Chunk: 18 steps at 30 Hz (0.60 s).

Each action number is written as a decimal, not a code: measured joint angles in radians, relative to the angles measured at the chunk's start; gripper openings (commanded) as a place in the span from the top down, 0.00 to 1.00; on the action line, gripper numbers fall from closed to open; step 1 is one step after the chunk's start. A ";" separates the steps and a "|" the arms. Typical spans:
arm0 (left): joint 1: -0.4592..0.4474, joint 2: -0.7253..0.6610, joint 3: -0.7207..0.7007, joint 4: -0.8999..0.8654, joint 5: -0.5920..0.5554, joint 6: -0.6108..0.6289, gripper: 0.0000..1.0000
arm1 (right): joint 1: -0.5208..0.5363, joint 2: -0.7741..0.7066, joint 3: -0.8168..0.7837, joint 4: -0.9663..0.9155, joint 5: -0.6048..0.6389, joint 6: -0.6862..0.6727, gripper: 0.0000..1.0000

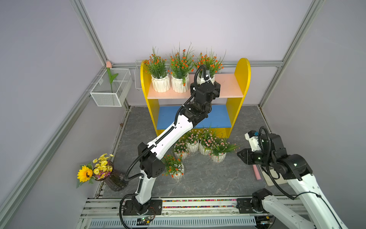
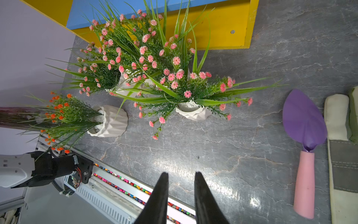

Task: Place the baby's breath potted plants on the rack by color
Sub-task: Place the baby's breath potted plant on the rack.

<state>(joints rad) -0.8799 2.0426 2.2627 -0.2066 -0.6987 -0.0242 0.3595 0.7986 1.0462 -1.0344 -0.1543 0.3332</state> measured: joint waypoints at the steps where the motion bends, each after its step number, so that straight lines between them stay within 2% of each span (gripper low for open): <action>1: 0.000 0.000 0.000 0.000 -0.004 0.000 0.00 | 0.000 0.000 0.000 0.000 0.001 0.000 0.71; 9: 0.000 0.000 -0.004 0.015 -0.028 0.013 0.00 | 0.000 0.000 0.000 0.000 0.002 0.000 0.70; 18: -0.015 -0.024 -0.076 0.093 -0.064 0.044 0.00 | 0.000 -0.002 0.000 0.000 0.001 0.000 0.69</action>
<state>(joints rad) -0.8951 2.0182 2.1864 -0.1131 -0.7631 0.0196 0.3595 0.7967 1.0462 -1.0344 -0.1532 0.3332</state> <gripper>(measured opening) 0.997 0.305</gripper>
